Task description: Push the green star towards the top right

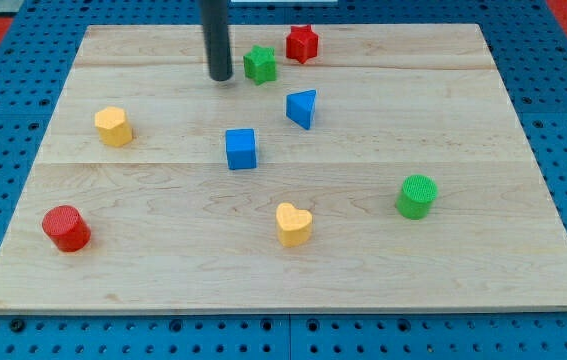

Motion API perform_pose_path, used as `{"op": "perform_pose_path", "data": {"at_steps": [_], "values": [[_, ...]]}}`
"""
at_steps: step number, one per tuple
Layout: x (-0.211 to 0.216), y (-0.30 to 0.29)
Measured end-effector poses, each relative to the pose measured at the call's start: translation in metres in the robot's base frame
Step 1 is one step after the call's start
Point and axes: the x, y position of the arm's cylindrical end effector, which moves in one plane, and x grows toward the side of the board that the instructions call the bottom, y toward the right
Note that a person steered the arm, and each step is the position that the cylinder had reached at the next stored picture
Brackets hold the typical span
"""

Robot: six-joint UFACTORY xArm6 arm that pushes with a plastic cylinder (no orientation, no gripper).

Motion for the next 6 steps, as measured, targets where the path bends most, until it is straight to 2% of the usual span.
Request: {"op": "perform_pose_path", "data": {"at_steps": [3, 6], "values": [[-0.028, 0.044], [-0.023, 0.152]]}}
